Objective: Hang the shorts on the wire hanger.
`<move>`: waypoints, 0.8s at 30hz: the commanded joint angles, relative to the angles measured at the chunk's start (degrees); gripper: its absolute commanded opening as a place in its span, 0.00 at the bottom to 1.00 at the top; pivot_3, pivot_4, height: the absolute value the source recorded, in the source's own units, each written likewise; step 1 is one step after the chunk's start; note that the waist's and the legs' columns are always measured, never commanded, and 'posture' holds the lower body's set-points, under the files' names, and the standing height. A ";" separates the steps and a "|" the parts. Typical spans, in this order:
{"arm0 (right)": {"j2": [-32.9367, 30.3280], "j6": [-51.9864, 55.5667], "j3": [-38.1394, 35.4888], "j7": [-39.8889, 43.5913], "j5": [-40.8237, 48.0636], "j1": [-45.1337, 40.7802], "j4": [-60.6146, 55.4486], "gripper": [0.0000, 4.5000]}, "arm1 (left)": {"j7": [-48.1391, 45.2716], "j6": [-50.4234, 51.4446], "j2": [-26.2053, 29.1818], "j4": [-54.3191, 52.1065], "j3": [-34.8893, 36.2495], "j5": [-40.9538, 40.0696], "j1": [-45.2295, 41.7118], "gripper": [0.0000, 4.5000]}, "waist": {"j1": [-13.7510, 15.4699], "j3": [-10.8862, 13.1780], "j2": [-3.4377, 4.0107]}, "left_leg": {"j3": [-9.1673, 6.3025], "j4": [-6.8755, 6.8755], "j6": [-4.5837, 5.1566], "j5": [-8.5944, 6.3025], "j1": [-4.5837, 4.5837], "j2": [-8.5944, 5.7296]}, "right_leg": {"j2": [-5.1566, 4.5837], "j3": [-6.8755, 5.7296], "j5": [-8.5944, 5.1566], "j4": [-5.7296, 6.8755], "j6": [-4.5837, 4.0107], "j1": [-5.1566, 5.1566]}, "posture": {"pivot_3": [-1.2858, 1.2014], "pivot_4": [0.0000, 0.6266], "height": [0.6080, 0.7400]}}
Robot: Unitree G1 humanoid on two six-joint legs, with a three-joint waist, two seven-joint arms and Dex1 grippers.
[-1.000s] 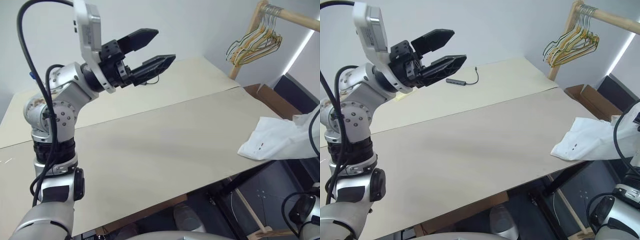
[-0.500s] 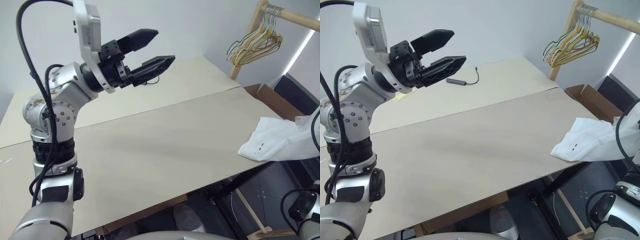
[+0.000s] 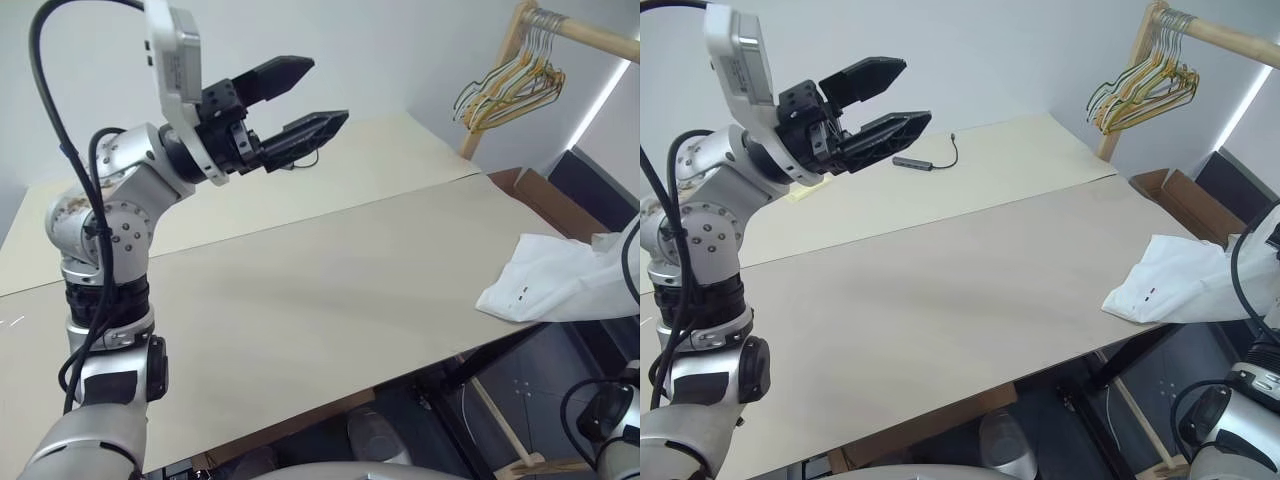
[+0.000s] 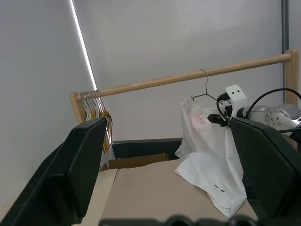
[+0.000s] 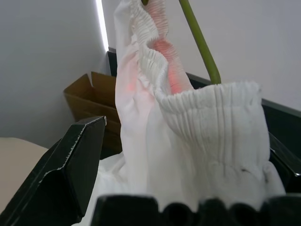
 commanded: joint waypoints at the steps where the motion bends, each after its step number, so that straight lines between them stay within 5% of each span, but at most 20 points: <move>1: 0.11 -4.73 1.04 -0.18 -1.81 1.47 -7.51 0.99 | -0.36 -1.69 0.41 -0.35 0.34 0.27 -1.69 1.00 | 0.07 0.00 0.00 | 0.00 0.00 0.00 0.00 0.00 0.00 | 0.00 0.00 0.00 0.00 0.00 -0.01 | 0.40 0.00 1.00; 13: 6.71 -22.15 1.53 -2.27 -7.52 10.48 -23.02 0.99 | -1.27 -2.17 0.18 0.78 -0.29 0.30 -2.55 1.00 | 0.09 0.03 0.02 | -0.06 -0.01 -0.01 0.00 0.01 0.03 | -0.02 -0.01 -0.01 0.01 0.02 -0.13 | 0.39 0.00 1.00; 20: 5.89 -24.04 7.42 14.52 2.95 11.57 -39.36 0.99 | -0.71 -3.83 0.52 -0.45 -0.68 2.63 0.35 1.00 | -0.35 0.07 0.05 | -0.03 -0.03 -0.01 -0.01 0.00 0.05 | 0.00 0.04 -0.01 0.03 0.03 -0.10 | 0.40 0.00 1.00; 24: 3.36 -20.53 14.90 27.88 10.36 7.03 -38.90 0.99 | -1.24 -8.01 2.42 -2.50 -1.31 7.50 5.93 1.00 | -0.11 0.10 0.01 | -0.08 -0.06 -0.01 0.00 0.07 0.12 | 0.08 -0.01 -0.01 0.02 0.02 -0.02 | 0.42 0.00 1.00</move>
